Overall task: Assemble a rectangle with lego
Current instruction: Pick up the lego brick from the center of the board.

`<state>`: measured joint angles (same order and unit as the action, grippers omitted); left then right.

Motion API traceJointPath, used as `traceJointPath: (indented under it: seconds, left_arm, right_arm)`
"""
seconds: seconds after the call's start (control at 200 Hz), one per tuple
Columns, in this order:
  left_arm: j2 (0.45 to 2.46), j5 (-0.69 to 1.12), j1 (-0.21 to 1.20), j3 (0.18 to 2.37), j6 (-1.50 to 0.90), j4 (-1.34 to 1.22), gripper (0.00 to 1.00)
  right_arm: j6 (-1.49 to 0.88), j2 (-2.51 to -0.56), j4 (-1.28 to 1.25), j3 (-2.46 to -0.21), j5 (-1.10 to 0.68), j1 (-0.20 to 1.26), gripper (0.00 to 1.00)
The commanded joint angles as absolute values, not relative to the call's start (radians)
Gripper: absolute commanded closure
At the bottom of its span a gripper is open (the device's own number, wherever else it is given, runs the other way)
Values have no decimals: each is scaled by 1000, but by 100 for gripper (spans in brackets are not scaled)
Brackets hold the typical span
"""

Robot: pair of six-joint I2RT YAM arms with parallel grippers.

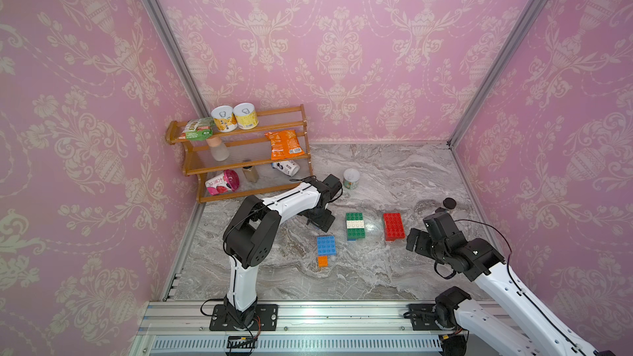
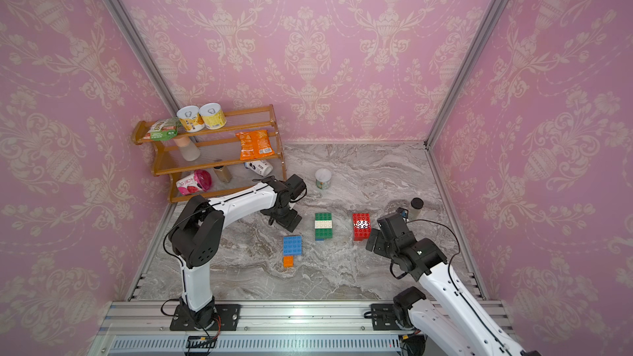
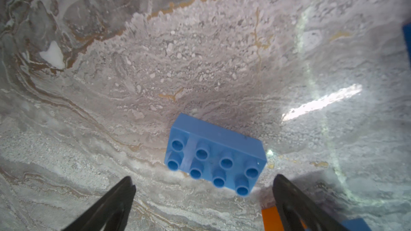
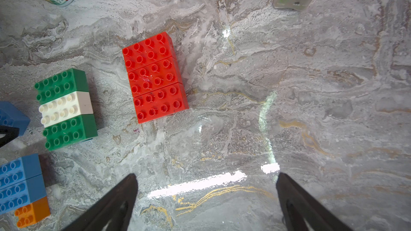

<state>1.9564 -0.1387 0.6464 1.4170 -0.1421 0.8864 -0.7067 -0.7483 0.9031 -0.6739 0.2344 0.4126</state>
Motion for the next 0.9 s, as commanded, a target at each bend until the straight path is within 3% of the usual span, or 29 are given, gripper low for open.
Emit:
traceJointPath:
  seconds: [0.0, 0.325, 0.7, 0.89]
  left_arm:
    - [1995, -101, 626, 1446, -110, 890, 1]
    - [2038, -89, 548, 1457, -173, 853, 10]
    - [2083, -88, 519, 1478, -214, 808, 10]
    - [2094, -77, 518, 1470, -231, 800, 28]
  right_arm:
    - [-706, -747, 917, -668, 250, 406, 0]
    - [-706, -752, 916, -667, 249, 405, 0]
    - [-705, -756, 917, -669, 250, 403, 0]
    - [-707, -757, 917, -668, 249, 402, 0]
